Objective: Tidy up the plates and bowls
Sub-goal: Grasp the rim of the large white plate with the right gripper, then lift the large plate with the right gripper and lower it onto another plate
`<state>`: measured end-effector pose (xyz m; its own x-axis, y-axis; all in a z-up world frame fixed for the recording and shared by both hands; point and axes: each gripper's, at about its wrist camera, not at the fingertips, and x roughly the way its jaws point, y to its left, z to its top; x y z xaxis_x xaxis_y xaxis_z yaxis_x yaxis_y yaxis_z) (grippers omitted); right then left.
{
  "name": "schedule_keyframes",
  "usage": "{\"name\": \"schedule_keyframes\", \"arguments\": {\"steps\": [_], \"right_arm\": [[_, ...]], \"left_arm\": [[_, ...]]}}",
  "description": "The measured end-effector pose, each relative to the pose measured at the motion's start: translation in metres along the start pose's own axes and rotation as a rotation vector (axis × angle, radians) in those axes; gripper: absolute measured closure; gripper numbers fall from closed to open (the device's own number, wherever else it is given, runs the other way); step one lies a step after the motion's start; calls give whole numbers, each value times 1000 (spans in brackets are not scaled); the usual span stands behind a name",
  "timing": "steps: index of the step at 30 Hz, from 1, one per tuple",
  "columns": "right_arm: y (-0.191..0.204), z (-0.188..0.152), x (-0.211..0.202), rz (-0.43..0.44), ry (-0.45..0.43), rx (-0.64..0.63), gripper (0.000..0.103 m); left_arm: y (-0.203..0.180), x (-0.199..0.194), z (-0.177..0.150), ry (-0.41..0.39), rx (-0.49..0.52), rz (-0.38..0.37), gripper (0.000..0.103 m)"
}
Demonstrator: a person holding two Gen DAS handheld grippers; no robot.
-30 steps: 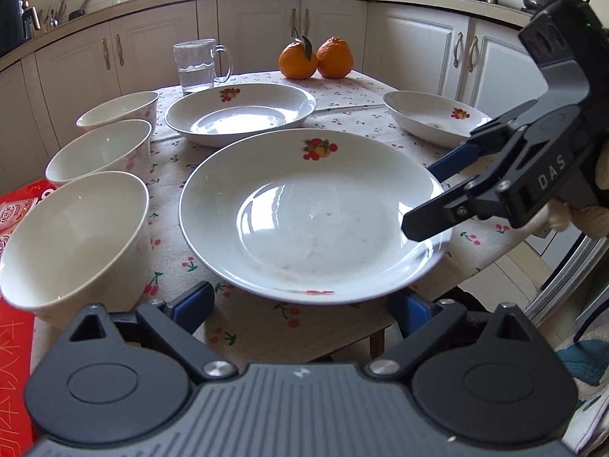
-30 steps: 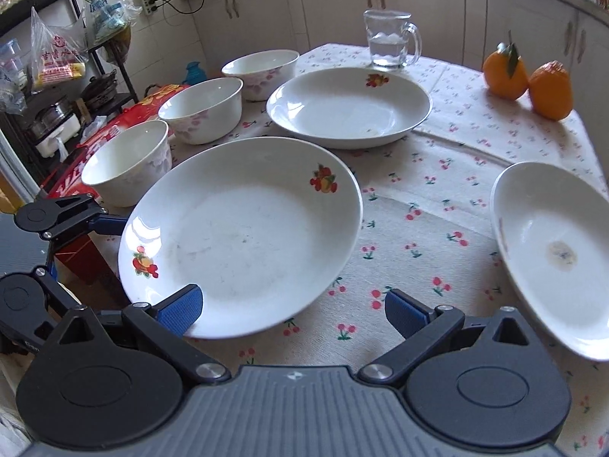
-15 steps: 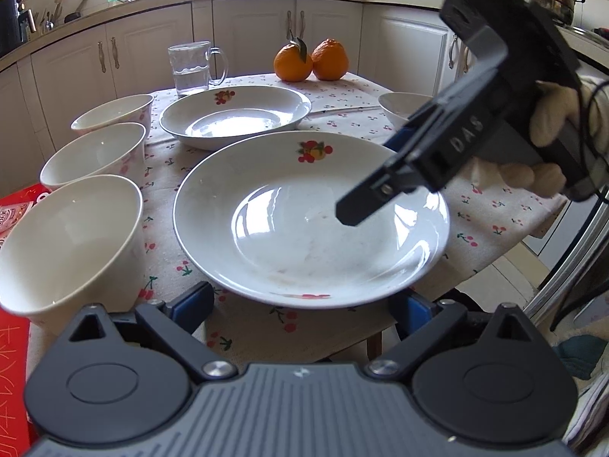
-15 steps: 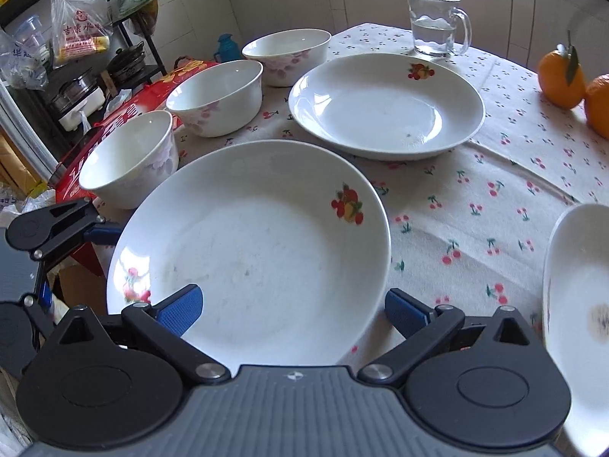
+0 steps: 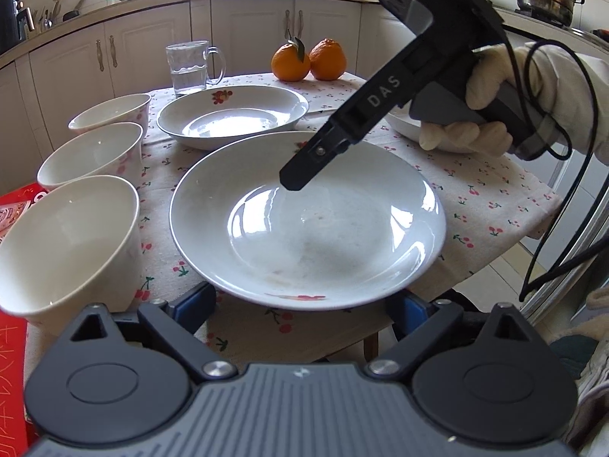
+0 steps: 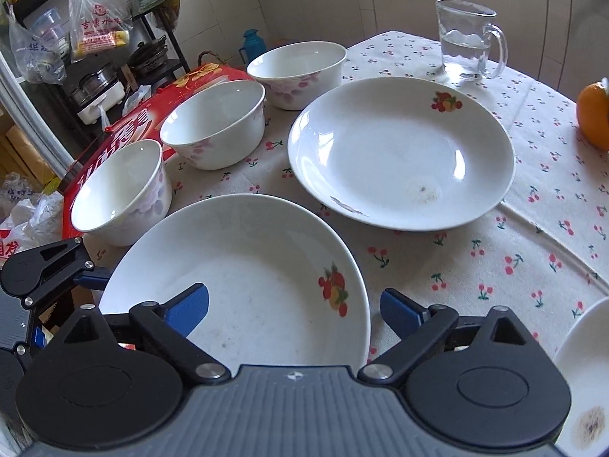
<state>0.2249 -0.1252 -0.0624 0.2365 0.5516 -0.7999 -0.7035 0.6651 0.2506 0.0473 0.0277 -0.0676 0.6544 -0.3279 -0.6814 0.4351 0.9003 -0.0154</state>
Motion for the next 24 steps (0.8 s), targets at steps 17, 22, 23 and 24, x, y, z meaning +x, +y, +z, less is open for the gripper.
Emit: {"name": "schedule_keyframes", "arguments": {"steps": [17,22,23,24], "right_arm": [[-2,5,2,86,49,-7,15],[1,4,1,78,56,-24,14],[1,4,1,78,56,-22,14],[1,3,1,79,55,-21,14]], "left_arm": [[0,0,1,1,12,-14,11],[1,1,1,1,19,-21,13],[0,1,1,2,22,-21,13],[0,1,2,4,24,-21,13]]}}
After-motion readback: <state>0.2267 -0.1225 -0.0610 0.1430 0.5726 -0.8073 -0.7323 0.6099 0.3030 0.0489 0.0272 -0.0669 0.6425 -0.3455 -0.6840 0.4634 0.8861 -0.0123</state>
